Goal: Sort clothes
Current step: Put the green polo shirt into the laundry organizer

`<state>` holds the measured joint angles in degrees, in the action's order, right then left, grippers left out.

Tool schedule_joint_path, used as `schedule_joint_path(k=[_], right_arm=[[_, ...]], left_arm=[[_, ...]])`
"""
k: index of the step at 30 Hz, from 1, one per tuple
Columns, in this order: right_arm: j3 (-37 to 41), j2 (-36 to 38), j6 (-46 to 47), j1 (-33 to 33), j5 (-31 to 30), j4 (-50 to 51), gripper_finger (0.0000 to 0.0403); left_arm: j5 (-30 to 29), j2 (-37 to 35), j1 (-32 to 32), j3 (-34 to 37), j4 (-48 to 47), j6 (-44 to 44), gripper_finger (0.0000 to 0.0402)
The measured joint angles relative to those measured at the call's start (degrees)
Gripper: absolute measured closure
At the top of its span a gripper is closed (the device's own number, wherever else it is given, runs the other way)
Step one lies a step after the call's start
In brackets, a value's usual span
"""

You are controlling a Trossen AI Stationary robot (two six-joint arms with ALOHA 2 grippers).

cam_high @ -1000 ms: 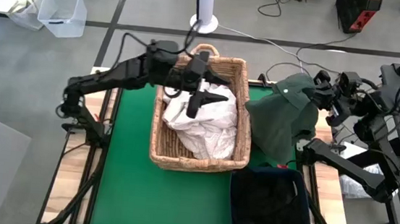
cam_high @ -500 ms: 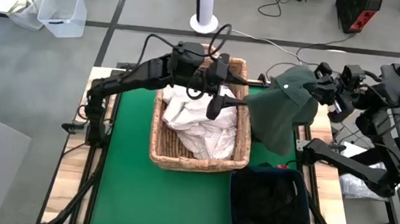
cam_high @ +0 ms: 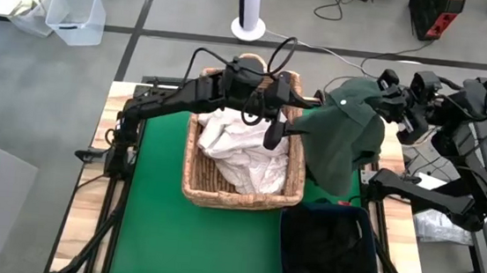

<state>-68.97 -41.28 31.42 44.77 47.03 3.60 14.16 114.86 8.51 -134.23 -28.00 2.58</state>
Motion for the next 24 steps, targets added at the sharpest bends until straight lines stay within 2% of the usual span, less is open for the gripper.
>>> schedule_joint_path(k=[7,12,17,21,24], right_arm=[[-0.04,-2.63,-0.19,-1.76,-0.05,-1.52,0.0394],[-0.04,-4.09,0.06,-3.41,-0.34,-5.17,0.0394],[-0.04,-5.53,0.07,-4.71,-1.01,-7.38,0.0394],[-0.04,-6.64,0.06,-5.85,-2.07,-9.02,0.0394],[-0.04,-7.28,0.06,-6.44,-2.08,-9.07,0.0394]], left_arm=[[0.06,0.31,0.02,0.02,1.24,-0.11,0.0108],[-5.82,0.31,0.03,0.22,1.24,-1.09,0.0108],[-5.74,0.31,0.29,0.22,1.12,-2.29,0.011],[-5.66,0.31,0.24,0.79,0.26,-2.74,0.0127],[-5.67,0.31,0.19,0.9,-1.03,-2.7,0.016]])
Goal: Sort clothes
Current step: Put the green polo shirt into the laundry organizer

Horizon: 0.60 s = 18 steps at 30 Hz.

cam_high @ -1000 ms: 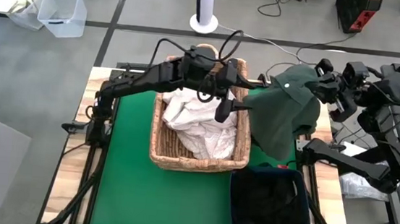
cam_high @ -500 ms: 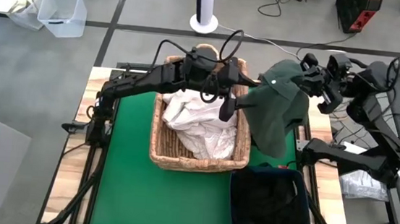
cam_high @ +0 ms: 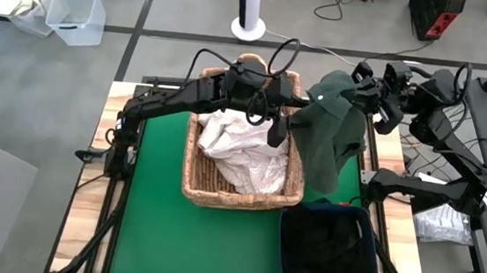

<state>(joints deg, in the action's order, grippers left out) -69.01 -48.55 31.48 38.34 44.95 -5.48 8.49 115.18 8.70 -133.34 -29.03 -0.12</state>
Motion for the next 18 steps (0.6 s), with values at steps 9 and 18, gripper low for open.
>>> schedule_joint_path(k=[9,18], right_arm=[[0.0,-0.27,0.0,-0.14,-0.17,0.46,0.0391],[0.0,1.31,-2.24,-0.69,0.05,5.51,0.0387]], left_arm=[[4.57,-0.15,-0.09,0.0,-1.96,-0.28,0.0386],[5.77,-3.93,-0.53,-0.02,-0.08,0.83,0.0401]])
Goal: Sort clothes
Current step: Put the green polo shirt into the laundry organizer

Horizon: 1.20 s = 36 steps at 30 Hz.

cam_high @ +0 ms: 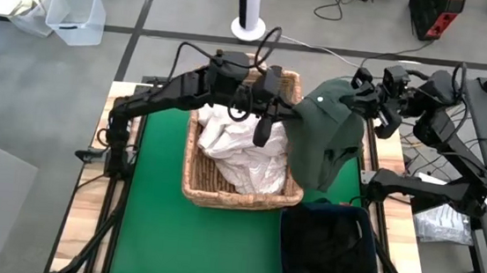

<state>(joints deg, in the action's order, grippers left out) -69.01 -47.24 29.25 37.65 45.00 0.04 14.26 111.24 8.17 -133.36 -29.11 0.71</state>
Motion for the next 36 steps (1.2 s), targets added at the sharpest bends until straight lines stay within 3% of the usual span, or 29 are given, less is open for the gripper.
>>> schedule_joint_path(k=[4,9,13,21,29,36], right_arm=[[0.0,-0.13,-0.84,-1.48,-0.06,2.99,0.0356],[0.0,-1.74,-2.31,-4.94,-0.71,3.12,0.0285],[0.0,-2.95,-6.15,-7.58,-4.45,3.78,0.0223],[0.0,-5.28,-18.55,-11.34,-16.98,7.94,0.0136],[0.0,-9.75,-23.95,-16.05,-20.85,7.68,0.0099],[-0.02,-13.29,-24.99,-19.13,-21.03,4.37,0.0125]], left_arm=[[-0.02,-0.77,0.02,0.0,0.64,0.26,0.0401],[-2.44,-0.79,0.03,0.0,0.62,0.28,0.0401],[-7.42,-0.79,0.25,0.0,0.94,0.33,0.0401],[-7.63,-0.94,0.63,0.0,4.83,0.29,0.0401],[-8.21,-0.94,0.96,0.0,6.48,0.09,0.0402],[-9.31,-0.92,1.0,0.0,6.49,0.07,0.0402]])
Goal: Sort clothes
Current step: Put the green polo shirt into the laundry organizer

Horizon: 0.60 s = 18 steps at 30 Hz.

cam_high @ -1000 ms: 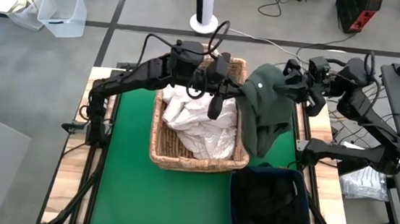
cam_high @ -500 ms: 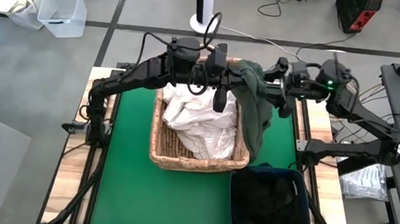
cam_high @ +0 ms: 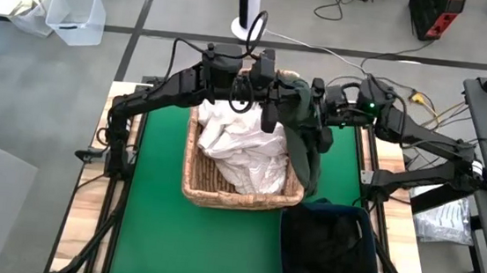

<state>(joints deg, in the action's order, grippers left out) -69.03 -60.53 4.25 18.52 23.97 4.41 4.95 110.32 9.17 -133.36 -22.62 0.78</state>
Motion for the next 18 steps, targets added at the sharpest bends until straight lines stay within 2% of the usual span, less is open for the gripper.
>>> schedule_joint_path(k=[5,11,14,18], right_arm=[[-2.26,-1.68,1.06,-0.15,0.0,1.55,0.0207],[-10.04,-3.22,-4.42,-0.17,-0.25,14.21,0.0371],[-14.52,-3.82,-6.07,-0.22,-2.28,20.66,0.0386],[-19.36,-4.53,-7.31,-0.17,-3.25,26.8,0.039]], left_arm=[[-0.13,0.0,0.0,0.0,-0.04,0.0,0.0401],[-0.13,-0.64,0.0,0.0,-2.86,-0.32,0.0401],[-0.12,-1.67,0.02,0.0,-5.92,-0.33,0.0389],[-0.06,-3.15,0.02,-0.02,-10.51,-0.33,0.0341]])
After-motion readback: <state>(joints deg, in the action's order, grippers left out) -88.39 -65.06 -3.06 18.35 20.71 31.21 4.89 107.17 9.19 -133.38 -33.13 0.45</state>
